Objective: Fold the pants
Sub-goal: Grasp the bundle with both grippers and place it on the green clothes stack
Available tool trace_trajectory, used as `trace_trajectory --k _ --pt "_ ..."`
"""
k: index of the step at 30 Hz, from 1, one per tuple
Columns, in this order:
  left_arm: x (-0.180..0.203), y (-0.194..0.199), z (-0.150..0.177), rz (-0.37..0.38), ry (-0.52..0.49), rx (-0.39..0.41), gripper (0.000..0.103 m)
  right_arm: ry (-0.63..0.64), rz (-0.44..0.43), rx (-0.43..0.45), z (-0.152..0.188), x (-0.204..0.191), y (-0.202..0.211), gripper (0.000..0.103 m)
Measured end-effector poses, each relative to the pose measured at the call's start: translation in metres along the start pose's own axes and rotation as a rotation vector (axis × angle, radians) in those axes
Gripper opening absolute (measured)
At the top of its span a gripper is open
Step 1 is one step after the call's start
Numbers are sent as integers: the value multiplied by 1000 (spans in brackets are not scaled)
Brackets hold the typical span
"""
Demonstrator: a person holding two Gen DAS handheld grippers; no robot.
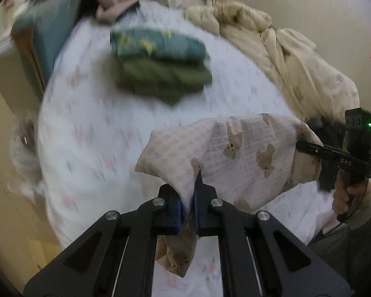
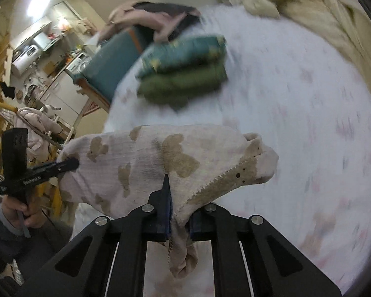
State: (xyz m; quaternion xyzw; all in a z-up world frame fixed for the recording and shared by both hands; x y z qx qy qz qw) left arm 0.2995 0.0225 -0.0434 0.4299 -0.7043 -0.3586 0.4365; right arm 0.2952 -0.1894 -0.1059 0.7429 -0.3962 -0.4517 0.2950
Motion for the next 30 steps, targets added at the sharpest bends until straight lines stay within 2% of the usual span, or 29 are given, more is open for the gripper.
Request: trace_trajectory --k 4,7,9,14,16,19,21,22,23,25,26,27,28,29,30 --pt "-15 15 -82 -53 -46 61 5 58 14 58 -82 -5 3 9" --pt "-34 8 -145 -77 -54 92 5 93 42 71 -139 0 -8 9" --pt "-51 -8 -188 -99 -57 107 5 113 61 86 -183 7 -19 9" --pt "-104 -68 -257 -130 -4 86 5 118 106 66 -271 30 -73 9" --pt "-124 -97 -267 -132 15 57 6 118 124 32 -294 41 -106 9" --pt "-155 -147 -273 -148 52 -17 8 73 132 -38 -304 62 -155 10" --pt "-168 -174 -270 -157 71 -48 10 46 130 -71 -306 75 -180 14" --pt "-172 -182 -270 -166 75 -57 12 33 129 -82 -305 82 -190 25" --pt "-174 -188 -268 -176 78 -60 12 13 148 -89 -303 93 -199 50" --pt "-179 -200 -265 -207 88 -72 14 -31 195 -59 -303 113 -206 71" --pt "-180 -204 -264 -212 92 -74 15 -54 200 -52 -303 121 -207 71" --pt "-182 -205 -263 -225 99 -69 23 -73 201 -58 -301 125 -209 71" --pt "-184 -201 -262 -253 106 -59 35 -94 207 -62 -300 131 -211 72" --pt "-188 -198 -261 -281 111 -49 42 -107 224 -54 -299 135 -209 75" --pt "-196 -193 -257 -315 128 -42 57 -116 252 -48 -298 139 -205 75"
Point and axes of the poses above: each gripper's, at about its wrist camera, not at the fingertips, and y roughly against the way its jaws point, x to its right, z to its underside, the point moved 9 cm from there along -y, roughly the way its jaws point, and after that the axes turned 9 degrees about -x, right-handed, at the moved point
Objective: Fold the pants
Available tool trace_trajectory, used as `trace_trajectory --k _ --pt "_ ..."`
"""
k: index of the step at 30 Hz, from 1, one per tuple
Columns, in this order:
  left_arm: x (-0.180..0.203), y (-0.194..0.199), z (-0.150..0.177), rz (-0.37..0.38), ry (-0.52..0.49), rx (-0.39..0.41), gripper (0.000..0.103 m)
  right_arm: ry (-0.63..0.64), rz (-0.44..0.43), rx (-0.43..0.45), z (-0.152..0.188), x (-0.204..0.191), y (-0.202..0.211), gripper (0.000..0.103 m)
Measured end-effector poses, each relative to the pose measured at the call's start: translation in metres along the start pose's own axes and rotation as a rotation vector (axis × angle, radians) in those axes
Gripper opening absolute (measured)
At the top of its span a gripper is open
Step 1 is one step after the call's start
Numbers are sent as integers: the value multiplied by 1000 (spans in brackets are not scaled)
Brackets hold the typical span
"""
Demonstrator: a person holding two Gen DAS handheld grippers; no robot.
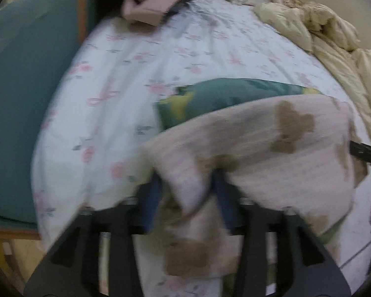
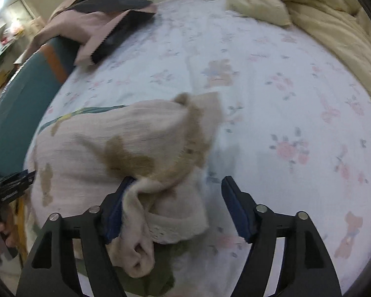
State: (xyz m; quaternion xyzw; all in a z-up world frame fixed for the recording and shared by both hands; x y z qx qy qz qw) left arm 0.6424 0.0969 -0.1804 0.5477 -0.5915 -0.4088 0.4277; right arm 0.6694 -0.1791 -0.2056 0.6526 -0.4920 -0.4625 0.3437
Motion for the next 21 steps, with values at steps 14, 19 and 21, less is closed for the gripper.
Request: trace_trajectory --k 14,19,21 --pt "-37 99 82 -34 151 77 63 7 5 116 67 -5 125 77" --pt "-2 159 131 -50 88 175 63 48 -59 213 123 -48 186 77" --pt "9 179 150 -32 81 210 63 59 -62 245 147 -63 206 78"
Point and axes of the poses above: each gripper's, at about its wrist camera, not at the fingertips, and y roughly against the way its jaws point, x to its right, z to its underside, the point moved 9 cm from there along -y, roughly the way its jaws point, and after that the axes turned 9 degrees about -x, right-handed, at the moved point
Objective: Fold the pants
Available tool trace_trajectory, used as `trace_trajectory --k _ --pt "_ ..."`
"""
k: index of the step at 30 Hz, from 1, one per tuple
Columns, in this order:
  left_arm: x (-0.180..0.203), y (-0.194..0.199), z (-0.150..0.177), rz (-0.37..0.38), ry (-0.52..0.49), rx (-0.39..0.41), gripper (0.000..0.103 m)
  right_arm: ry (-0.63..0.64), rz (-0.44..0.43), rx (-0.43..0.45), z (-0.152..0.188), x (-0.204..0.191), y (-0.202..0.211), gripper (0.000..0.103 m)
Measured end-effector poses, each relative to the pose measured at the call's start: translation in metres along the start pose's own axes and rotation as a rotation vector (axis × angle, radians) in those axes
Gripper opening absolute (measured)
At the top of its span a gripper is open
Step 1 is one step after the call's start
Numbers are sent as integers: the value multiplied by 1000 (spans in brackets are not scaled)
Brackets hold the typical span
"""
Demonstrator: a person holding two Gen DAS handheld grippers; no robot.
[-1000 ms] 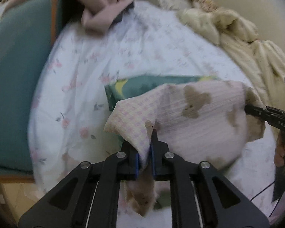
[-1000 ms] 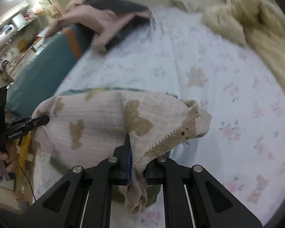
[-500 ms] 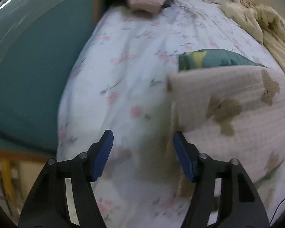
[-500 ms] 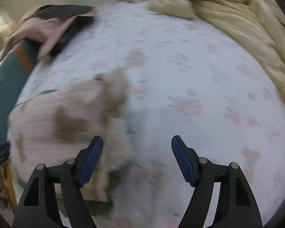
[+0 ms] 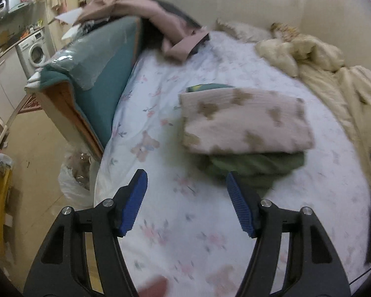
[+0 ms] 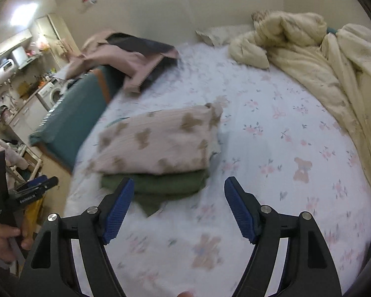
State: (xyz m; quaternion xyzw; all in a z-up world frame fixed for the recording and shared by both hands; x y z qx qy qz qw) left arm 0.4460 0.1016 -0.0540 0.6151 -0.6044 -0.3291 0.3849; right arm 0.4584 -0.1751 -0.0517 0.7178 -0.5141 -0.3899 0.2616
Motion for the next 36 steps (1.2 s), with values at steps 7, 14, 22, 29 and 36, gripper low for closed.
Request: trace_trajectory --k 7,14,22,29,36 --pt "20 78 57 78 12 85 66 40 23 72 60 -45 63 80" --pt "31 135 124 102 8 175 88 46 30 125 136 -75 105 93" --pt "38 155 184 45 -35 217 103 72 88 183 196 -95 124 103" --pt "49 163 193 26 -84 271 103 72 98 198 215 -106 127 103" --pt "57 171 195 14 -116 311 103 98 156 207 221 -109 122 103"
Point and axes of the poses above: each gripper's, at about its wrist camera, not at the fingertips, and y roughly against the way its jaws point, x to its right, z to its underside, the point moved 9 cm from there along -y, roughly the way its jaws point, and after that the axes turned 9 degrees about -x, right-handed, at the moved point
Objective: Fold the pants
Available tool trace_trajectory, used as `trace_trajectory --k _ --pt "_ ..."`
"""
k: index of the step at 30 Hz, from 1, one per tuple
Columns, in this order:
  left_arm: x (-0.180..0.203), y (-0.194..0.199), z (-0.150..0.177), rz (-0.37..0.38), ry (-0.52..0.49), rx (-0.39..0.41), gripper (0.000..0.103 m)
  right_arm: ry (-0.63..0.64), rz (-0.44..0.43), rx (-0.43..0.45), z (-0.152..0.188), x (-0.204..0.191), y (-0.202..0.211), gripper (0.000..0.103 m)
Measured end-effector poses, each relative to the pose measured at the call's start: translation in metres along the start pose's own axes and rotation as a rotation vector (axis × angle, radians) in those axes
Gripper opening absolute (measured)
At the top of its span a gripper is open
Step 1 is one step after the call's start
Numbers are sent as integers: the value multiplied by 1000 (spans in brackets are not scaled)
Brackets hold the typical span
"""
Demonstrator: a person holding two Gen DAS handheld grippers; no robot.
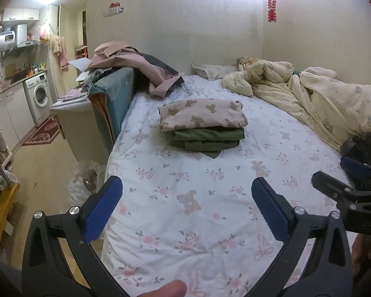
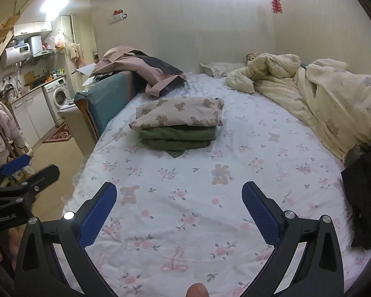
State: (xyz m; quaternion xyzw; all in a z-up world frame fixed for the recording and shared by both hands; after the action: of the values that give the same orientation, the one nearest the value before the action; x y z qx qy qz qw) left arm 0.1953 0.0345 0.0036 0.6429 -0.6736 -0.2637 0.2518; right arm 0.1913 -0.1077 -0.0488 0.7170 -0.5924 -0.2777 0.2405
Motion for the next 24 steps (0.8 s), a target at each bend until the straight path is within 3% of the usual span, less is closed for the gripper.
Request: trace_trajectory --k 24 --pt "3 -2 -2 1 6 5 103 -27 0 10 -3 3 -2 103"
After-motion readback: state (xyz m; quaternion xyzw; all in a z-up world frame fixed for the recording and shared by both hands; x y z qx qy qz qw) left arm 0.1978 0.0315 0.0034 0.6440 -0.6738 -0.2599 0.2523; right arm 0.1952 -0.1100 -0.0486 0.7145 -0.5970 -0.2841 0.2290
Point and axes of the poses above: each gripper's, at about its wrist camera, not at the fingertips, and y roughly against the way its jaws point, x to its right, z to its underside, the point moved 9 cm from there along -y, roughly the way its jaws point, and after that the axes turned 9 degrees about -x, right-handed, at the moved point
